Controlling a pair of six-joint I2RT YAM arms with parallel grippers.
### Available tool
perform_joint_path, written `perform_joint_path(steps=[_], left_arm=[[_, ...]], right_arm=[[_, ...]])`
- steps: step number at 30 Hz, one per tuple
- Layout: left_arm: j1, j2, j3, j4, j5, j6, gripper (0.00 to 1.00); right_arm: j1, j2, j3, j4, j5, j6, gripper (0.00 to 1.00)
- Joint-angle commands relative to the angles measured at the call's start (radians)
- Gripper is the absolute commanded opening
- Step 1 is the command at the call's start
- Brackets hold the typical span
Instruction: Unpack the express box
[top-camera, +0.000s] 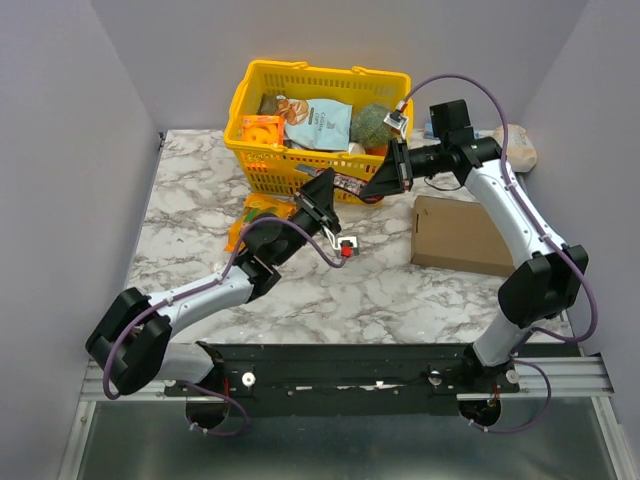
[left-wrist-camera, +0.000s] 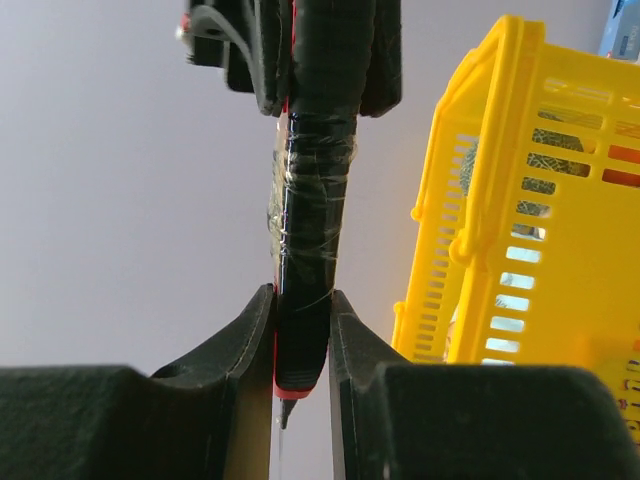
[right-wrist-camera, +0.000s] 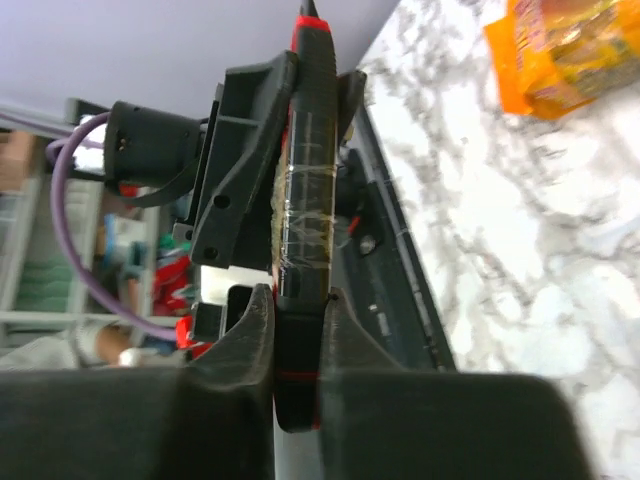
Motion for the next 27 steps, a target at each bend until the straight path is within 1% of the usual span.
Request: perform_joint_path(steps=[1, 2, 3, 5, 6, 7, 8, 9, 10, 11, 12, 13, 14, 15, 16, 17, 18, 19, 20, 21, 22, 23, 24, 25, 26, 27], left_arm=[[-0.005, 0.009, 0.039, 0.042, 0.0, -0.018, 0.0], [-0.005, 0.003, 0.045, 0.024, 0.003, -0.039, 0.19], [-0.004, -0.004, 0.048, -0.045, 0.006, -0.075, 0.4], [0.002, -0.05, 0.047, -0.134, 0.002, -0.174, 0.62], [0.01, -0.076, 0.044, -0.253, 0.012, -0.213, 0.68], [0.028, -0.143, 0.044, -0.331, 0.07, -0.298, 0.74], [0.042, -0.179, 0.053, -0.42, 0.11, -0.337, 0.84], [0.051, -0.214, 0.058, -0.565, 0.152, -0.374, 0.87], [0.06, -0.272, 0.064, -0.628, 0.198, -0.423, 0.88], [0.064, -0.294, 0.094, -0.698, 0.221, -0.473, 0.9], [0.068, -0.308, 0.125, -0.88, 0.238, -0.484, 0.9], [0.071, -0.319, 0.16, -0.956, 0.249, -0.492, 0.9], [0.073, -0.322, 0.224, -1.004, 0.243, -0.538, 0.9], [0.074, -0.325, 0.255, -1.071, 0.237, -0.562, 0.9], [0.076, -0.322, 0.289, -1.094, 0.233, -0.585, 0.9], [0.077, -0.316, 0.361, -1.111, 0.227, -0.616, 0.9], [0.076, -0.304, 0.405, -1.162, 0.229, -0.656, 0.9], [0.077, -0.267, 0.453, -1.188, 0.23, -0.681, 0.9], [0.076, -0.242, 0.548, -1.219, 0.236, -0.701, 0.9], [0.076, -0.215, 0.594, -1.292, 0.255, -0.714, 0.9], [0.076, -0.158, 0.637, -1.338, 0.266, -0.709, 0.9], [0.077, -0.126, 0.726, -1.395, 0.285, -0.687, 0.89], [0.077, -0.091, 0.772, -1.502, 0.313, -0.66, 0.86], [0.076, -0.023, 0.815, -1.541, 0.327, -0.653, 0.85], [0.077, 0.008, 0.894, -1.579, 0.347, -0.646, 0.83], [0.077, 0.035, 0.929, -1.649, 0.365, -0.638, 0.83]], right_arm=[[0.004, 0.006, -0.013, 0.031, -0.012, -0.062, 0.0], [0.002, -0.003, -0.001, 0.028, -0.001, -0.117, 0.01], [-0.008, -0.003, 0.017, 0.003, 0.005, -0.149, 0.01], [-0.03, -0.002, 0.112, -0.031, 0.059, -0.232, 0.01], [-0.057, 0.008, 0.156, -0.069, 0.079, -0.255, 0.01], [-0.068, 0.011, 0.242, -0.099, 0.136, -0.316, 0.01], [-0.074, 0.017, 0.293, -0.136, 0.18, -0.426, 0.01], [-0.076, 0.018, 0.331, -0.211, 0.224, -0.494, 0.0], [-0.078, 0.014, 0.358, -0.241, 0.259, -0.566, 0.01], [-0.076, 0.005, 0.362, -0.264, 0.313, -0.716, 0.01], [-0.076, -0.009, 0.337, -0.278, 0.345, -0.787, 0.01], [-0.075, -0.058, 0.289, -0.258, 0.384, -0.833, 0.01], [-0.075, -0.081, 0.193, -0.229, 0.46, -0.899, 0.01], [-0.075, -0.109, 0.142, -0.191, 0.485, -0.945, 0.01], [-0.073, -0.13, 0.107, -0.187, 0.496, -1.0, 0.01], [-0.07, -0.171, 0.077, -0.181, 0.528, -1.075, 0.01], [-0.062, -0.187, 0.021, -0.152, 0.556, -1.088, 0.01], [-0.061, -0.198, 0.008, -0.147, 0.574, -1.105, 0.01], [-0.055, -0.209, 0.002, -0.158, 0.592, -1.161, 0.01], [-0.041, -0.212, 0.003, -0.19, 0.605, -1.192, 0.01], [-0.03, -0.219, 0.0, -0.195, 0.625, -1.214, 0.01], [-0.016, -0.226, -0.003, -0.196, 0.67, -1.249, 0.01], [0.004, -0.239, -0.004, -0.201, 0.688, -1.271, 0.01], [0.011, -0.245, -0.004, -0.206, 0.698, -1.292, 0.01], [0.019, -0.25, -0.006, -0.21, 0.705, -1.327, 0.01], [0.028, -0.265, -0.004, -0.209, 0.706, -1.335, 0.01]])
